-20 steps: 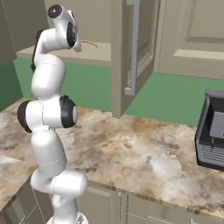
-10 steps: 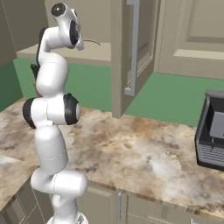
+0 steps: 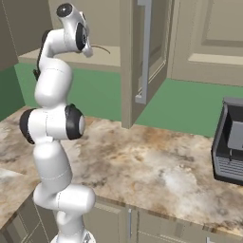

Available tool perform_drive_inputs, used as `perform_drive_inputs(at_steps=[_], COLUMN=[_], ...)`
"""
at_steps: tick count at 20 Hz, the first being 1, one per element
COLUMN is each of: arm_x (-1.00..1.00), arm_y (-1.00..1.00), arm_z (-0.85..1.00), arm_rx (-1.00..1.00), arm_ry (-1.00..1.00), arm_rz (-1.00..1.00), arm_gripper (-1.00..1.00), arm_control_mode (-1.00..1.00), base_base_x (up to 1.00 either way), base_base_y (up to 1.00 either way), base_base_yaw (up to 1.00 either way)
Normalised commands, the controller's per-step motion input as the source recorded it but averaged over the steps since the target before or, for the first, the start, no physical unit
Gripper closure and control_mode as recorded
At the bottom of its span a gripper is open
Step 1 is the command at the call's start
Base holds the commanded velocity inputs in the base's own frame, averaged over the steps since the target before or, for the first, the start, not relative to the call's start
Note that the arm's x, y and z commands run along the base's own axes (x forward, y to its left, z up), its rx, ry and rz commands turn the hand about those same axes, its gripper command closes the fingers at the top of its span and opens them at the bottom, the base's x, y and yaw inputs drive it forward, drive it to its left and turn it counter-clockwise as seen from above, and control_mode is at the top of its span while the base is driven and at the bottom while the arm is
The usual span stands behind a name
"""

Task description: Organize the utensils by type. Pick up the wooden spoons from the counter and place them in the open cabinet. Then pick up the metallic utensils from the counter and place them in the open drawer.

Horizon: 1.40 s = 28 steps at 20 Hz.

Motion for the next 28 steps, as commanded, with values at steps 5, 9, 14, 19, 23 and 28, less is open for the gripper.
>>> perform_drive_inputs(at_steps=[5, 9, 14, 19, 23, 28], arm_x=[0.16, 0.01, -0.24, -0.11, -0.4, -0.64], arm_y=[-0.06, -0.05, -0.04, -0.04, 0.0, 0.0], arm_z=[-0.12, 0.0, -0.08, 0.0, -0.01, 0.0], arm_rx=[0.0, 0.05, 0.06, 0.12, 0.14, 0.1], arm_ry=[0.0, 0.0, 0.0, 0.01, 0.03, 0.0], arm_rz=[0.0, 0.0, 0.0, 0.0, -0.01, -0.02], arm_gripper=[-1.0, -1.0, -1.0, -1.0, -1.0, -1.0], arm_control_mode=[-1.0, -1.0, -1.0, -1.0, -1.0, -1.0], base_base_x=[0.0, 0.0, 0.0, 0.0, 0.0, 0.0], base_base_y=[0.0, 0.0, 0.0, 0.0, 0.0, 0.0], base_base_yaw=[0.0, 0.0, 0.0, 0.0, 0.0, 0.0])
